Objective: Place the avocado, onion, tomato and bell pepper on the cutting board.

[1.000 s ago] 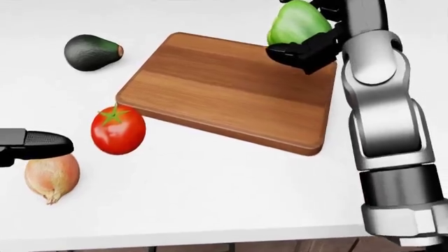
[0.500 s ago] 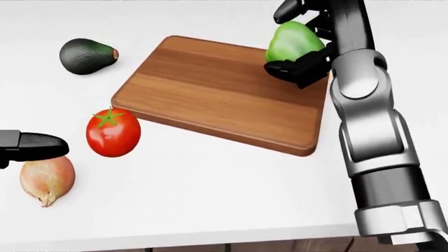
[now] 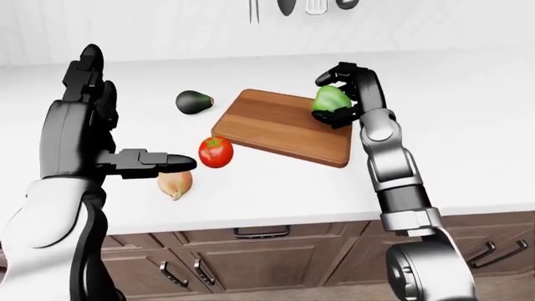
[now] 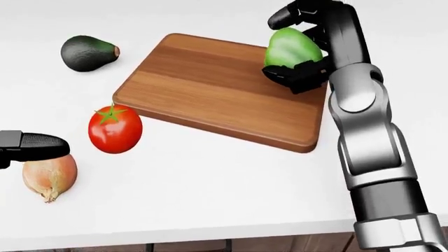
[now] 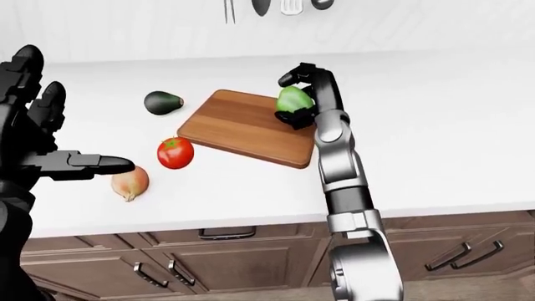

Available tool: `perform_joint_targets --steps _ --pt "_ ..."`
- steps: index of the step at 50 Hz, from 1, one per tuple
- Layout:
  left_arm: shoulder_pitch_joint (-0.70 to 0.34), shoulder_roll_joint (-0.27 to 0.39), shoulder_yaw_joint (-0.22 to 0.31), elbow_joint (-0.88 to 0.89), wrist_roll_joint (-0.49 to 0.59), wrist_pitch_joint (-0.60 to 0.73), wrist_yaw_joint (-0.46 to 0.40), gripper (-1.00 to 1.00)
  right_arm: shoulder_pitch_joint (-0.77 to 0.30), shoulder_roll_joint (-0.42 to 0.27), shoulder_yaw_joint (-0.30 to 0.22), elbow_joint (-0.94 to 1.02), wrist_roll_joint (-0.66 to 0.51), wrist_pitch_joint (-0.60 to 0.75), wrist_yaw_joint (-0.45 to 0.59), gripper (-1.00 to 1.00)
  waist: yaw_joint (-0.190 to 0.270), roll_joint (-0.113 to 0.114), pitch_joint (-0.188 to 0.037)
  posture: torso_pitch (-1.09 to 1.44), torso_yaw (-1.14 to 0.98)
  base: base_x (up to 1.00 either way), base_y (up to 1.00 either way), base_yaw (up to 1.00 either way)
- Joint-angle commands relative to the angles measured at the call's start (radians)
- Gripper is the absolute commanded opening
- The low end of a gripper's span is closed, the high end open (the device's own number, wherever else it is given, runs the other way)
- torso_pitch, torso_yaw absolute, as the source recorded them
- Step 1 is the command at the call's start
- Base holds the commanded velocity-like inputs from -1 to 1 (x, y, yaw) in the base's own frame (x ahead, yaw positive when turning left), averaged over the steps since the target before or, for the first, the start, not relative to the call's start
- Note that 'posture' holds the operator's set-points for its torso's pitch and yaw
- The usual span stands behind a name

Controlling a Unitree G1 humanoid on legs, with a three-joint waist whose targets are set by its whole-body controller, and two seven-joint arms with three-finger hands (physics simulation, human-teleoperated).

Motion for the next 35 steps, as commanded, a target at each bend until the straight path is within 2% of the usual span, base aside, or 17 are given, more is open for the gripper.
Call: perform_joint_targets --steps 1,9,14,15,16,20,21,24,32,35 --pt "-0.026 0.013 0.010 -0.025 0.004 -0.024 0.003 1.00 -0.040 -0.010 -0.009 -0.047 -0.001 -0.033 -0.011 -0.22 0.000 0.002 -0.028 0.00 0.00 0.00 0.00 0.00" --pt "-0.039 0.021 0.013 -0.026 0.000 -0.012 0.002 1.00 -0.036 -0.008 -0.008 -0.056 -0.003 -0.028 -0.003 0.02 0.000 0.002 -0.028 0.00 0.00 0.00 0.00 0.00" --pt "-0.032 0.019 0.018 -0.027 -0.002 -0.017 0.002 1.00 -0.034 -0.007 -0.008 -0.050 -0.004 -0.033 -0.003 0.25 0.000 0.003 -0.029 0.00 0.00 0.00 0.00 0.00" --pt "-0.032 0.019 0.019 -0.026 -0.003 -0.017 0.004 1.00 -0.034 -0.007 -0.008 -0.049 -0.004 -0.033 -0.002 0.33 0.000 0.003 -0.029 0.00 0.00 0.00 0.00 0.00" --pt "-0.028 0.019 0.019 -0.028 -0.003 -0.019 0.004 1.00 -0.034 -0.006 -0.008 -0.048 -0.003 -0.034 -0.002 0.49 0.000 0.003 -0.029 0.00 0.00 0.00 0.00 0.00" --pt "-0.022 0.017 0.023 -0.032 -0.005 -0.021 0.005 1.00 -0.021 -0.004 -0.008 -0.065 -0.002 -0.028 0.005 0.73 0.000 0.002 -0.029 0.00 0.00 0.00 0.00 0.00" --pt "-0.020 0.016 0.024 -0.032 -0.006 -0.023 0.005 1.00 -0.019 -0.004 -0.008 -0.068 -0.002 -0.028 0.006 0.74 0.000 0.002 -0.030 0.00 0.00 0.00 0.00 0.00" --pt "-0.010 0.011 0.020 -0.029 -0.006 -0.034 0.008 1.00 -0.011 -0.001 -0.007 -0.071 -0.001 -0.029 0.007 0.97 0.000 0.001 -0.030 0.00 0.00 0.00 0.00 0.00" --pt "0.000 0.010 0.024 -0.034 -0.007 -0.037 0.008 1.00 0.008 -0.003 -0.011 -0.125 0.002 -0.003 0.023 1.00 0.001 0.001 -0.030 0.00 0.00 0.00 0.00 0.00" --pt "0.002 0.008 0.022 -0.031 -0.006 -0.042 0.009 1.00 0.036 -0.009 -0.010 -0.224 -0.006 0.045 0.054 1.00 0.002 0.000 -0.030 0.00 0.00 0.00 0.00 0.00"
